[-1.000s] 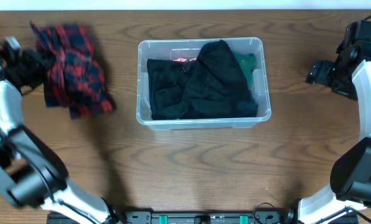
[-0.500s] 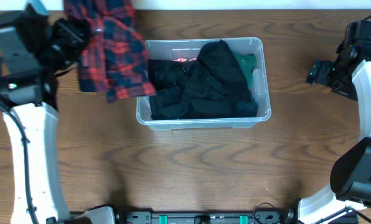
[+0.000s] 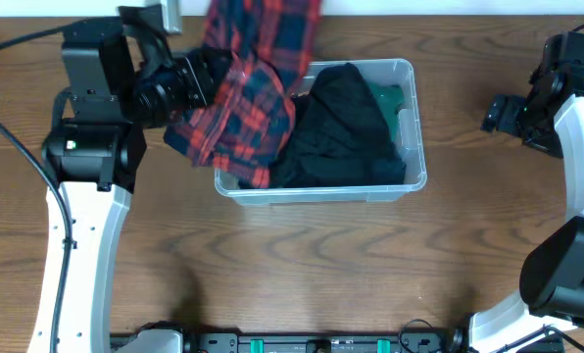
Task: Pack container
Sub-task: 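Lift the plaid shirt and carry it over the bin, then lower the plaid shirt into the bin and spread it flat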
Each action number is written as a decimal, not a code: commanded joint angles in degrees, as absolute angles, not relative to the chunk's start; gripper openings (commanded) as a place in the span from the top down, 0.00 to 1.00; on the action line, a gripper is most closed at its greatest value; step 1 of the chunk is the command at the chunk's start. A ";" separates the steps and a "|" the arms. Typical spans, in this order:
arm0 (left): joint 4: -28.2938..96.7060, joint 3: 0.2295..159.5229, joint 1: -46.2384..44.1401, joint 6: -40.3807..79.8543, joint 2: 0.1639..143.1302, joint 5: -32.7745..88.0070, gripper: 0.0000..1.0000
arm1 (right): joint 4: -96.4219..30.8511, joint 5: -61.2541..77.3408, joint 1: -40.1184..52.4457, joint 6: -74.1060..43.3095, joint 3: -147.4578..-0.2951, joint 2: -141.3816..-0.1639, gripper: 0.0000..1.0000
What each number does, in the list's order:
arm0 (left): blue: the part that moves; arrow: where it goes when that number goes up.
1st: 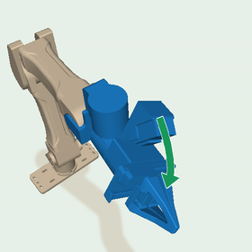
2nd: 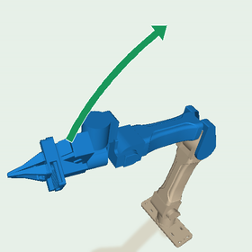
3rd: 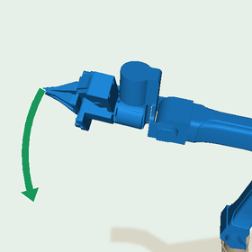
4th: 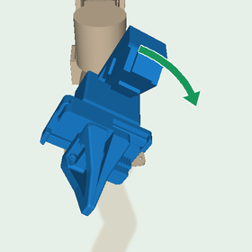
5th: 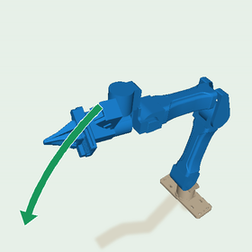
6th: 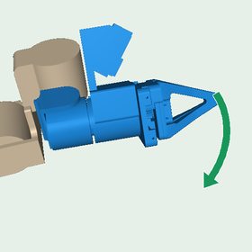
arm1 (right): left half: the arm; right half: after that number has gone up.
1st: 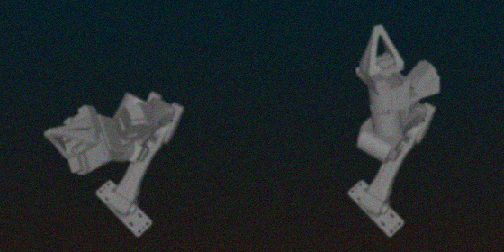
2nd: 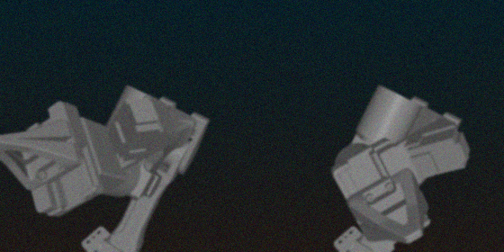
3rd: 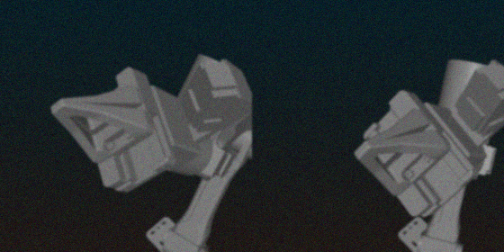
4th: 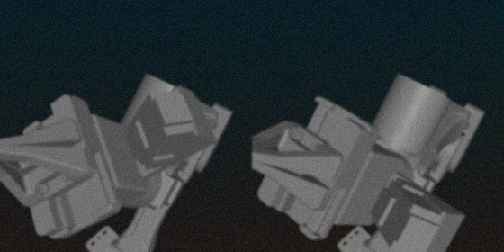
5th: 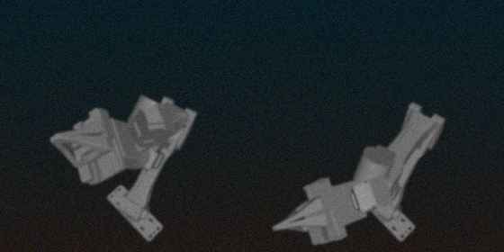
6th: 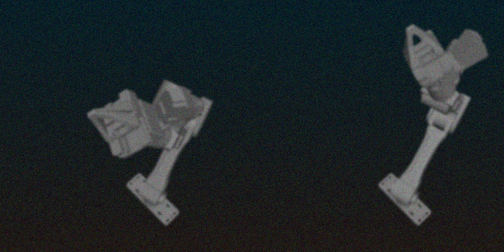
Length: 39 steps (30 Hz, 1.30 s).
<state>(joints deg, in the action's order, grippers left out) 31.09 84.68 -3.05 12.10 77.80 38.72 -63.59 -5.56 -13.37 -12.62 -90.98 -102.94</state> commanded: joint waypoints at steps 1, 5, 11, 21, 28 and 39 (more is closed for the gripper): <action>31.75 85.54 -2.98 -4.97 76.84 43.33 0.94 | -63.66 -5.54 -13.43 -13.26 -91.11 -103.42 0.01; 32.03 85.52 -3.60 -12.21 76.82 43.46 0.94 | -63.66 -5.54 -13.43 -13.26 -91.11 -103.42 0.01; 31.94 85.52 -9.74 -21.43 76.84 45.87 0.94 | -63.66 -5.54 -13.43 -13.26 -91.11 -103.42 0.01; 35.64 85.52 -20.99 -29.89 77.23 32.03 0.94 | -63.66 -5.56 -13.43 -13.26 -91.11 -103.42 0.01; 37.98 85.52 -24.91 -36.56 80.27 25.80 0.94 | -63.66 -5.54 -13.43 -13.26 -91.11 -103.42 0.01; 37.21 85.52 -29.43 -40.38 88.55 19.40 0.94 | -63.66 -5.54 -13.43 -13.26 -91.11 -103.42 0.01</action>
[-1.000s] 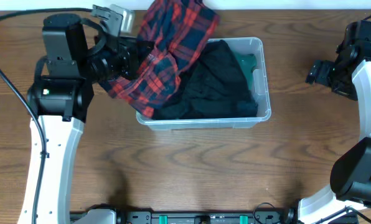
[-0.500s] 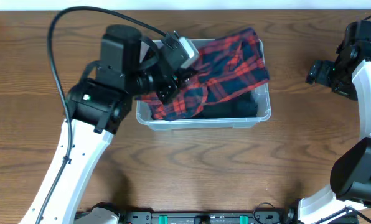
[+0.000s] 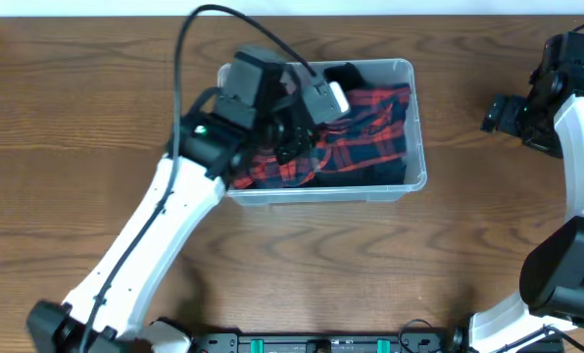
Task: Pack container
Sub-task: 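Lower the plaid shirt into the bin and spread it flat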
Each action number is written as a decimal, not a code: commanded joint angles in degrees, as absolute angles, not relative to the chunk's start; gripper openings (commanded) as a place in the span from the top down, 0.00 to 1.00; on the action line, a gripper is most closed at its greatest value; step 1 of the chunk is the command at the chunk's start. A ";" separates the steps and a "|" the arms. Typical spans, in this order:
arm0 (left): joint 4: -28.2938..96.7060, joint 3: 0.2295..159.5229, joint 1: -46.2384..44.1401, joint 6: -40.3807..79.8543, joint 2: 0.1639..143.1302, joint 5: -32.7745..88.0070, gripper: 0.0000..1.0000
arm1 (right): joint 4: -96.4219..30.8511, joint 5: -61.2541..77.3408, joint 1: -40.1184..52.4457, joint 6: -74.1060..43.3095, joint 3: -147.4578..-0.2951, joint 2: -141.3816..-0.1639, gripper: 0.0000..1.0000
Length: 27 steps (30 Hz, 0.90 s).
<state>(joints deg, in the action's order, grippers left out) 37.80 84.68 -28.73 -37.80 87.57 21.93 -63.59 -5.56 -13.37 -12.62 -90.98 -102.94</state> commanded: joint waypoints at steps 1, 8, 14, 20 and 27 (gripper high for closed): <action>37.21 85.52 -29.69 -40.77 89.14 19.40 0.94 | -63.66 -5.56 -13.45 -13.26 -91.11 -103.42 0.01; 37.19 85.52 -30.20 -40.91 90.50 19.40 0.92 | -63.66 -5.54 -13.45 -13.26 -91.11 -103.42 0.01; 36.56 85.52 -30.20 -39.79 90.50 19.49 0.00 | -63.66 -5.56 -13.43 -13.26 -91.11 -103.42 0.01; 31.94 85.52 -30.24 -37.12 90.26 19.86 0.02 | -63.66 -5.54 -13.43 -13.26 -91.11 -103.42 0.01; 26.35 85.52 -30.24 -30.89 89.17 19.77 0.02 | -63.66 -5.54 -13.43 -13.26 -91.11 -103.42 0.01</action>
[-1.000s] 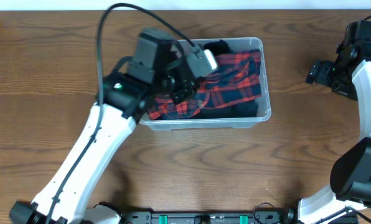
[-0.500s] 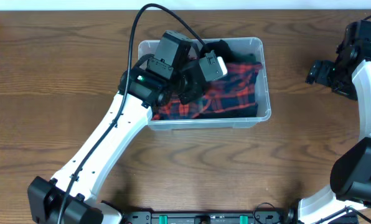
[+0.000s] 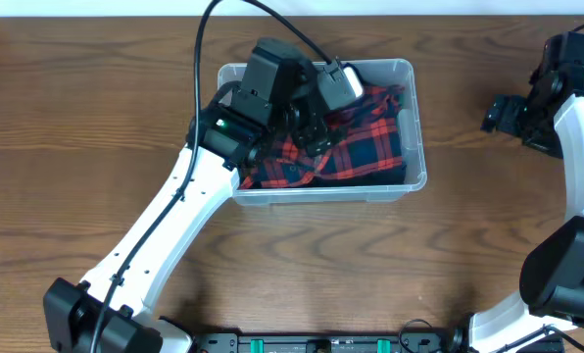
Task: Pack container
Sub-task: 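Lower the plaid shirt into the bin and spread it flat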
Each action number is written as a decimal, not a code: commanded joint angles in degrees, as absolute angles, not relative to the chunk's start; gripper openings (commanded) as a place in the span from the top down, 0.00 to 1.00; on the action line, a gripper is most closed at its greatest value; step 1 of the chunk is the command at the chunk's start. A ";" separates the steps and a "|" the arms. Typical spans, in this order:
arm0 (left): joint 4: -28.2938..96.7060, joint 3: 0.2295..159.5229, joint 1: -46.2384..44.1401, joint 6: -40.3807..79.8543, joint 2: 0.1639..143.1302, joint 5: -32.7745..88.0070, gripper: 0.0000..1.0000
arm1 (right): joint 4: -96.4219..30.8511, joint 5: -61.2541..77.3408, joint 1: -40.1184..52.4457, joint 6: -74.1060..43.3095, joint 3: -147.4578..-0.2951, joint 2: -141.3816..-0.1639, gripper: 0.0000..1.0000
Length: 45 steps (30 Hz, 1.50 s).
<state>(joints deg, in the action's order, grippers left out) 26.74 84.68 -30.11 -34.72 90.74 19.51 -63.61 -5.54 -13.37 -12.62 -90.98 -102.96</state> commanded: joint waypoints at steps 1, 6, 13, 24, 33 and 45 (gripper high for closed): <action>26.44 85.52 -30.24 -30.72 89.17 19.29 0.02 | -63.66 -5.56 -13.43 -13.26 -91.11 -103.42 0.01; 25.65 85.52 -30.17 -21.98 90.00 6.94 0.49 | -63.66 -5.56 -13.43 -13.26 -91.11 -103.42 0.01; 23.66 85.52 -30.20 -12.19 93.73 1.87 0.76 | -63.66 -5.54 -13.43 -13.26 -91.11 -103.42 0.01; 24.97 85.52 -30.20 2.72 109.10 1.91 0.90 | -63.64 -5.54 -13.43 -13.26 -91.11 -103.42 0.01; 26.20 85.52 -30.20 3.79 120.16 2.33 0.90 | -63.66 -5.54 -13.43 -13.26 -91.11 -103.42 0.01; 26.92 85.54 -30.20 3.73 111.55 2.28 0.84 | -63.66 -5.54 -13.43 -13.26 -91.11 -103.42 0.01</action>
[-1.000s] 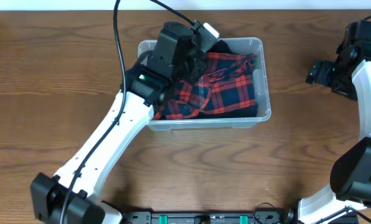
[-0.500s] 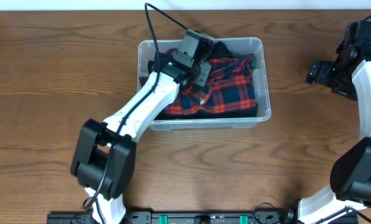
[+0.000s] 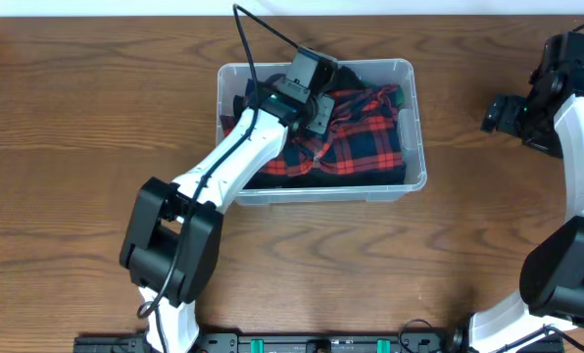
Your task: Pack container
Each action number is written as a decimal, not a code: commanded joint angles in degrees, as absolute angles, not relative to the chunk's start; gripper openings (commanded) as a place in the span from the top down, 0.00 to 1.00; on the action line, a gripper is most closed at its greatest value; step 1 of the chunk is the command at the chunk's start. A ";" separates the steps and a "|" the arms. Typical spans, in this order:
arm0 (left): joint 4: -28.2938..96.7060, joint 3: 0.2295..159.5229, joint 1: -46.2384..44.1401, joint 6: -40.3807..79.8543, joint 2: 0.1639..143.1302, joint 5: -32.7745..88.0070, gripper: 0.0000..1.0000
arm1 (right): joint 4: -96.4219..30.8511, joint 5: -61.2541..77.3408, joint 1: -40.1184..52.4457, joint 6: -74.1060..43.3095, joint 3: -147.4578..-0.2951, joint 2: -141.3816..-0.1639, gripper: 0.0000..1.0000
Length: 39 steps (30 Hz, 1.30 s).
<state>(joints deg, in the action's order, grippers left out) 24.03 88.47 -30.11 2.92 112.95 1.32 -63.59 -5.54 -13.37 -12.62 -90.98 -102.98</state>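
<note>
A clear plastic container (image 3: pixel 414 118) sits at the table's back centre. A red and navy plaid shirt (image 3: pixel 356 132) lies crumpled inside it on top of a black garment (image 3: pixel 346 74). A bit of green cloth (image 3: pixel 398 96) shows at the right wall. My left gripper (image 3: pixel 321 110) reaches down into the container over the shirt's left part; its fingers are hidden under the wrist, so their state is unclear. My right gripper (image 3: pixel 498 116) is parked at the far right, away from the container, and its jaws cannot be made out.
The wooden table (image 3: pixel 96 108) spreads around the container. The left arm's black cable (image 3: pixel 258 34) arcs over the container's back left corner. The right arm's base (image 3: pixel 557 284) stands at the right edge.
The left arm has swung so its wrist sits further right and toward the back of the container. The shirt lies a little flatter and more spread. The right arm has not moved.
At first my left gripper held the plaid shirt hanging over the container's back left corner, with the black garment inside. Then the shirt was down in the container under the gripper. It stayed there as the wrist shifted across it, and it now covers most of the black garment.
</note>
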 commanded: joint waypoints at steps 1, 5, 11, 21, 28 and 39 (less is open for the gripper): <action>27.00 85.54 -30.20 3.73 109.95 2.26 0.83 | -63.66 -5.56 -13.43 -13.26 -91.11 -103.42 0.01; 28.05 85.54 -30.13 3.70 101.14 0.38 0.55 | -63.66 -5.54 -13.43 -13.26 -91.11 -103.42 0.01; 30.76 85.54 -29.95 3.66 87.85 -0.08 0.15 | -63.66 -5.54 -13.43 -13.26 -91.11 -103.42 0.01; 41.10 85.52 -29.95 2.57 75.29 -1.91 0.02 | -63.66 -5.54 -13.50 -13.26 -91.11 -103.42 0.01; 53.63 85.52 -24.47 7.97 69.54 -10.52 0.02 | -63.66 -5.56 -13.43 -13.26 -91.11 -103.42 0.01; 50.35 75.64 -7.66 10.81 58.41 -7.38 0.02 | -63.66 -5.56 -13.43 -13.23 -91.11 -103.42 0.01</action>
<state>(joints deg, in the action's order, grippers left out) 53.45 79.96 -10.63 9.45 62.54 -8.47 -63.57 -5.58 -13.37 -12.62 -90.98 -103.02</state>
